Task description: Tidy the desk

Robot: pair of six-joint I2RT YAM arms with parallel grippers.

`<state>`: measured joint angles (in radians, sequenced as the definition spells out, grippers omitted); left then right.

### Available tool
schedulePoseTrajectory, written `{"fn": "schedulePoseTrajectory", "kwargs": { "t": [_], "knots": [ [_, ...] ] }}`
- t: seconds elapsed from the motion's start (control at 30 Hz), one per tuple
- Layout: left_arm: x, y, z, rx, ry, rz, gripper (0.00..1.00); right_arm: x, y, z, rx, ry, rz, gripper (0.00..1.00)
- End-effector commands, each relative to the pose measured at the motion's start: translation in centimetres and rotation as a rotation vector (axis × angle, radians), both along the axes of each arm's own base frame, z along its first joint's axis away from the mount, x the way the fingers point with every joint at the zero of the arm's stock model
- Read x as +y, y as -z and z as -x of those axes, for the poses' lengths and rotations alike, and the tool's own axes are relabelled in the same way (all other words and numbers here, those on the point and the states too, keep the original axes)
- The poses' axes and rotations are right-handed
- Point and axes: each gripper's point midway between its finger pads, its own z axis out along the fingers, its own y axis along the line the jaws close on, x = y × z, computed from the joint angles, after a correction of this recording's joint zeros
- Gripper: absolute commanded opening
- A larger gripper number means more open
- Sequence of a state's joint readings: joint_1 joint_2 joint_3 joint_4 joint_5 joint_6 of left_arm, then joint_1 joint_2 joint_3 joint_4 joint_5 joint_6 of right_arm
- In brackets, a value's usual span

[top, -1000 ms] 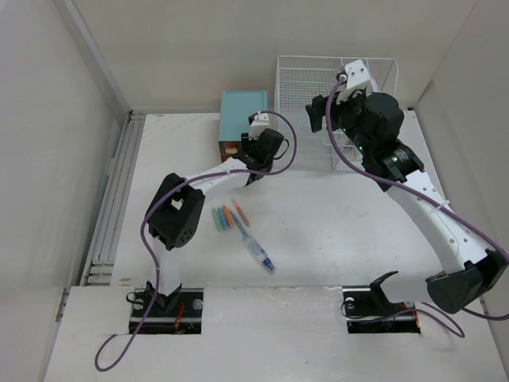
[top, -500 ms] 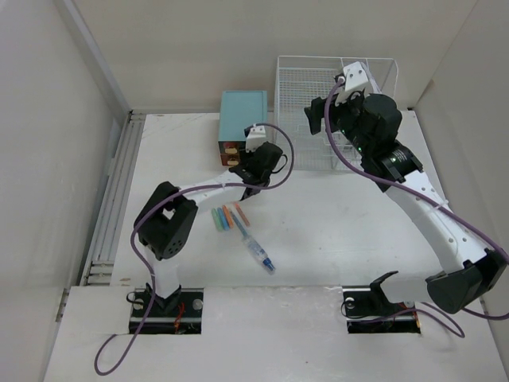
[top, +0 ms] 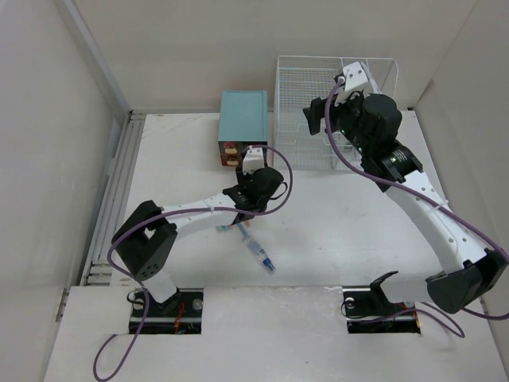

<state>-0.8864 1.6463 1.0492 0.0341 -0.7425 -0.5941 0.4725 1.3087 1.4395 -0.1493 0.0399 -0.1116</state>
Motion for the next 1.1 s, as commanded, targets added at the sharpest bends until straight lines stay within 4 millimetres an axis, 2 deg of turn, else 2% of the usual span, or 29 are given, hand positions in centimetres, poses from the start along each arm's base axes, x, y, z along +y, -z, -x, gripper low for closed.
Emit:
{"fn": "schedulePoseTrajectory", "kwargs": {
  "t": [0.0, 0.1, 0.3, 0.37, 0.4, 0.5, 0.53, 0.57, 0.6, 0.67, 0.7, 0.73, 0.77, 0.8, 0.83, 0.87, 0.9, 0.93, 0.97, 1.0, 1.03, 1.07],
  "knots": [
    [0.5, -0.9, 1.3, -0.002, -0.018, 0.047, 0.35, 0.1, -1.8, 0.4, -0.045, -0.016, -0.045, 0.86],
    [0.8, -0.7, 1.6, 0.006, -0.023, 0.044, 0.39, 0.2, -1.8, 0.5, -0.045, -0.025, -0.045, 0.86],
    [1.4, -0.6, 1.9, 0.011, -0.03, 0.027, 0.81, 0.4, -1.4, 0.5, -0.037, -0.034, -0.04, 0.86],
    [1.5, -1.4, 2.0, -0.002, -0.025, 0.037, 0.85, 0.4, -1.4, 0.5, -0.037, -0.034, -0.04, 0.86],
    [1.5, -1.4, 2.0, -0.002, -0.025, 0.037, 0.85, 0.4, -1.4, 0.5, -0.037, -0.034, -0.04, 0.86],
    [1.5, -3.3, 2.4, -0.028, -0.016, 0.071, 0.85, 0.1, -1.4, 0.3, -0.037, -0.025, -0.04, 0.86],
    [1.4, -3.5, 3.1, -0.021, -0.002, 0.063, 0.85, 0.1, -1.4, 0.3, -0.037, -0.025, -0.04, 0.86],
    [1.7, -5.1, 3.3, -0.043, -0.006, 0.1, 0.85, -0.1, -1.8, 0.6, -0.047, -0.025, -0.045, 0.86],
    [1.2, -5.7, 4.3, -0.049, 0.018, 0.122, 0.85, -0.6, -1.8, 0.4, -0.052, -0.012, -0.034, 0.86],
    [1.9, -7.0, 5.3, -0.073, 0.03, 0.157, 0.84, -2.0, -2.3, 0.2, -0.069, 0.025, -0.027, 0.86],
    [1.8, -9.4, 6.4, -0.103, 0.072, 0.241, 0.83, -2.7, -3.0, 0.4, -0.083, 0.037, -0.033, 0.85],
    [2.4, -9.7, 6.9, -0.115, 0.101, 0.23, 0.82, -3.7, -3.6, 0.6, -0.101, 0.043, -0.028, 0.85],
    [2.7, -11.2, 7.3, -0.15, 0.127, 0.253, 0.81, -4.0, -3.2, 0.5, -0.088, 0.028, -0.021, 0.83],
    [3.2, -12.6, 7.7, -0.184, 0.161, 0.257, 0.81, -3.9, -2.3, 0.7, -0.066, -0.007, 0.018, 0.82],
    [4.4, -15.4, 8.5, -0.247, 0.199, 0.299, 0.78, -2.4, -1.5, 1.6, -0.051, -0.142, 0.048, 0.81],
    [5.2, -17.3, 8.7, -0.309, 0.253, 0.244, 0.78, -2.0, -1.2, 2.3, -0.048, -0.22, 0.08, 0.81],
    [5.8, -19.0, 9.0, -0.361, 0.287, 0.236, 0.78, -0.9, 1.3, 3.3, -0.011, -0.338, 0.184, 0.78],
    [7.2, -21.2, 9.7, -0.433, 0.315, 0.249, 0.78, 1.4, 2.5, 6.2, -0.008, -0.563, 0.219, 0.74],
    [8.0, -22.1, 10.1, -0.477, 0.323, 0.231, 0.77, 2.4, 3.9, 7.6, 0.006, -0.686, 0.259, 0.72],
    [9.1, -23.8, 10.2, -0.557, 0.321, 0.203, 0.77, 2.9, 5.1, 9.0, 0.019, -0.783, 0.287, 0.69],
    [10.0, -25.0, 10.7, -0.616, 0.318, 0.21, 0.77, 2.9, 7.8, 10.5, 0.09, -0.875, 0.323, 0.66],
    [12.0, -26.5, 11.7, -0.722, 0.273, 0.267, 0.77, 3.9, 8.4, 11.9, 0.101, -0.948, 0.332, 0.64]
  ]
}}
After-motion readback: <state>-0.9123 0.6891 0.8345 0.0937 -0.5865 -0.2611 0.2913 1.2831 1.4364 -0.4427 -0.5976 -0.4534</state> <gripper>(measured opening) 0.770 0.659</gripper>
